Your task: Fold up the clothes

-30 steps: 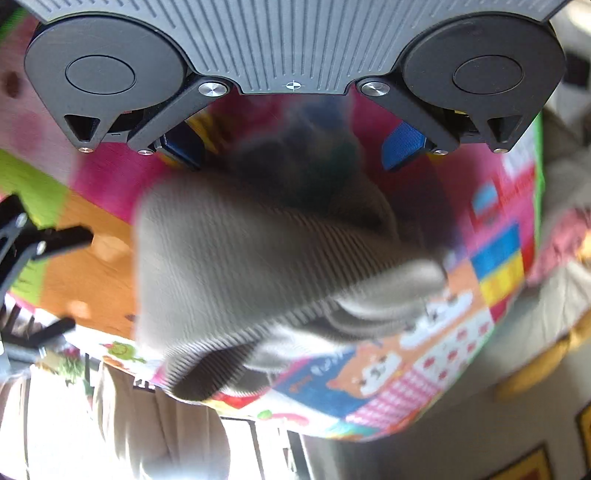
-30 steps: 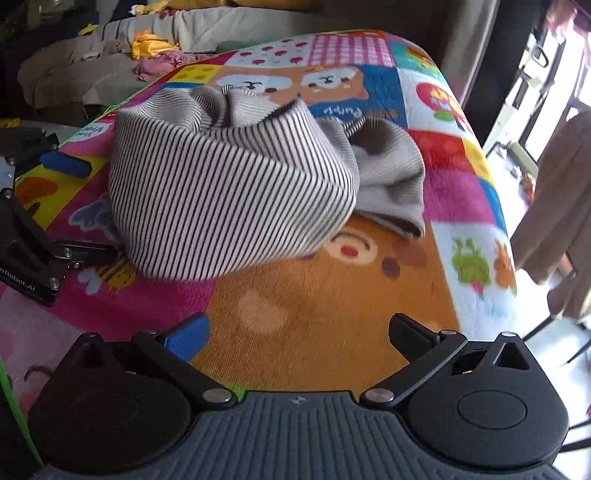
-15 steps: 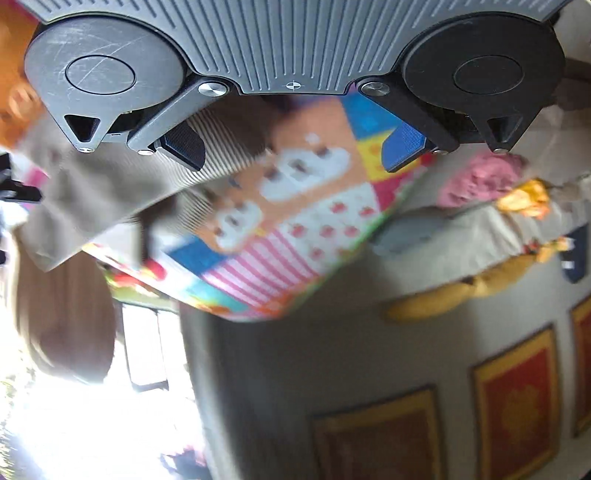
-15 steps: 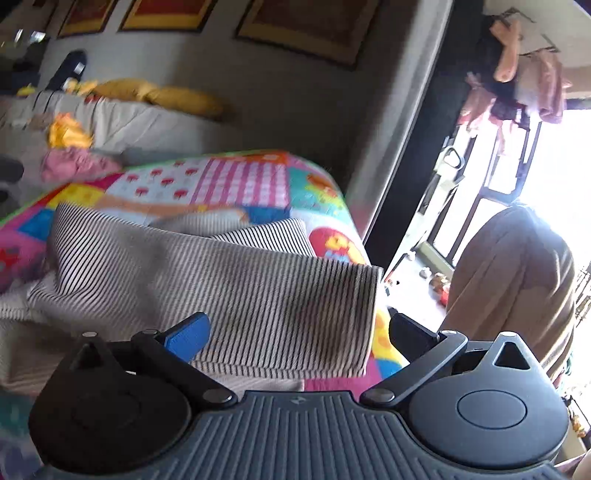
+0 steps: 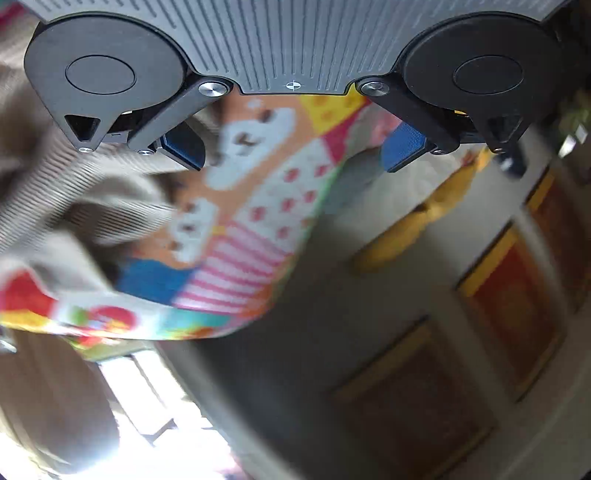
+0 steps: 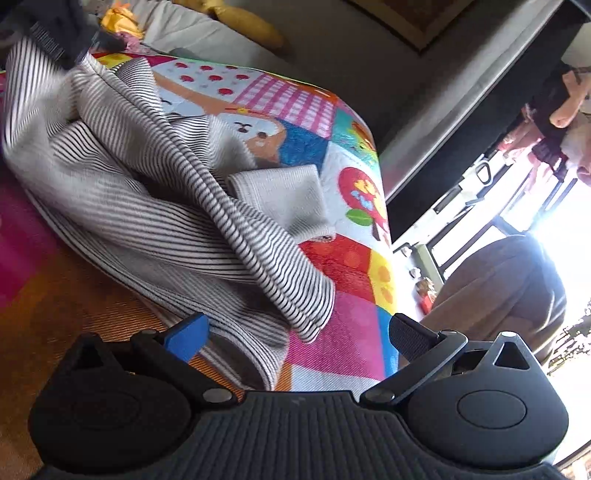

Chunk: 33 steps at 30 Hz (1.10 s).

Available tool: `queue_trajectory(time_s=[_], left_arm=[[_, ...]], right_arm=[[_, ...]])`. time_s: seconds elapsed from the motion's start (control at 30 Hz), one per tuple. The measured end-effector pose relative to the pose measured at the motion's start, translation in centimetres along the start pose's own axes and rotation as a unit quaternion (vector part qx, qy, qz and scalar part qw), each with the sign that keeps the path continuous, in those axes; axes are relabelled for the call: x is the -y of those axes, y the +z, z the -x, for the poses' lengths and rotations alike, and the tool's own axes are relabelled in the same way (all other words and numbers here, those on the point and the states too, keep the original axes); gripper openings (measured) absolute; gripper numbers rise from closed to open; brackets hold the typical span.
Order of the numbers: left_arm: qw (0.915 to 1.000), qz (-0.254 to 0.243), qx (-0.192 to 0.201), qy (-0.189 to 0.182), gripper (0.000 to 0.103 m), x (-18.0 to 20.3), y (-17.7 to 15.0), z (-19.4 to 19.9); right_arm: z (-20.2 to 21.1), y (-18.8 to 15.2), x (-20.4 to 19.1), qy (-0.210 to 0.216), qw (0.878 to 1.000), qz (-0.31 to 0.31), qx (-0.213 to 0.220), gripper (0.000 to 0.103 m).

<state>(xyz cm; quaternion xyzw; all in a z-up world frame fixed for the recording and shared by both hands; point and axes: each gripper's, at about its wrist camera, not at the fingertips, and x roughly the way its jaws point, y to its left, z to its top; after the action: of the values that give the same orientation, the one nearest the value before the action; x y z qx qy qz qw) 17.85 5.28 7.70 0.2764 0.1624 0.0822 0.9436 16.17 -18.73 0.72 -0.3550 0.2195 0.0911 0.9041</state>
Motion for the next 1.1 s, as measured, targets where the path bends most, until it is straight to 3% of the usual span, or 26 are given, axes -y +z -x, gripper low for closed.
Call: queue_trajectory(time_s=[0.07, 0.17, 0.27, 0.37, 0.4, 0.47, 0.5, 0.57, 0.67, 0.77, 0.83, 0.9, 0.93, 1.0, 1.03, 1.1], left_arm=[[0.9968, 0.075, -0.012, 0.027, 0.103, -3.1, 1.1, -0.8], [0.9958, 0.084, -0.007, -0.034, 0.103, -4.6, -0.2, 2.4], [0.9895, 0.080, -0.004, -0.120, 0.103, -3.7, -2.2, 5.5], [0.9758, 0.056, -0.011, -0.211, 0.103, -1.0, -3.3, 8.2], [0.9729, 0.040, -0.008, -0.228, 0.103, 0.0, -3.7, 8.8], [0.9685, 0.003, -0.002, -0.249, 0.103, 1.9, -4.2, 9.9], [0.9668, -0.017, 0.000, -0.255, 0.103, 2.9, -4.4, 10.7], [0.9676, -0.044, -0.003, -0.248, 0.103, 4.5, -4.9, 11.0], [0.9744, -0.069, -0.005, -0.214, 0.103, 5.5, -5.8, 10.7], [0.9906, -0.060, 0.011, -0.123, 0.103, 3.6, -4.1, 8.1], [0.9992, -0.011, 0.039, -0.007, 0.103, 0.5, -2.0, 5.0], [0.9957, 0.041, 0.035, 0.076, 0.103, -2.1, -0.6, 2.1], [0.9956, 0.061, 0.015, 0.070, 0.103, -3.3, -0.1, 1.2], [0.9947, 0.102, -0.002, -0.012, 0.103, -4.3, -0.4, 1.6], [0.9909, 0.121, -0.002, -0.060, 0.103, -4.5, -0.8, 2.2], [0.9864, 0.105, -0.001, -0.127, 0.103, -3.0, -2.2, 4.1]], right_arm=[[0.3, -0.3, 0.6, 0.017, 1.000, -0.005, -0.003, 0.103], [1.2, -1.7, 0.1, 0.044, 0.998, 0.041, -0.001, 0.103], [0.2, -2.7, -0.8, -0.027, 0.997, 0.066, 0.004, 0.103], [-0.9, -0.9, 2.2, -0.054, 0.997, -0.045, 0.025, 0.103], [-1.2, 0.0, 3.6, -0.057, 0.993, -0.093, 0.035, 0.103], [-2.4, 1.4, 5.2, -0.032, 0.991, -0.128, 0.035, 0.103], [-1.2, 1.6, 5.8, -0.060, 0.987, -0.140, 0.055, 0.103], [1.2, 1.9, 6.9, -0.115, 0.975, -0.165, 0.095, 0.103], [4.8, 2.3, 8.7, -0.196, 0.948, -0.199, 0.154, 0.103], [8.3, 2.7, 10.4, -0.274, 0.910, -0.231, 0.211, 0.103], [10.0, 2.4, 11.3, -0.258, 0.924, -0.205, 0.194, 0.103], [10.1, 1.6, 11.3, -0.177, 0.957, -0.171, 0.154, 0.103], [10.0, 1.0, 10.8, -0.124, 0.971, -0.152, 0.133, 0.103], [9.0, -0.4, 8.6, -0.050, 0.992, -0.086, 0.080, 0.103], [8.3, -1.1, 7.3, -0.054, 0.994, -0.058, 0.070, 0.103], [7.0, -2.7, 4.7, -0.063, 0.997, -0.003, 0.050, 0.103]])
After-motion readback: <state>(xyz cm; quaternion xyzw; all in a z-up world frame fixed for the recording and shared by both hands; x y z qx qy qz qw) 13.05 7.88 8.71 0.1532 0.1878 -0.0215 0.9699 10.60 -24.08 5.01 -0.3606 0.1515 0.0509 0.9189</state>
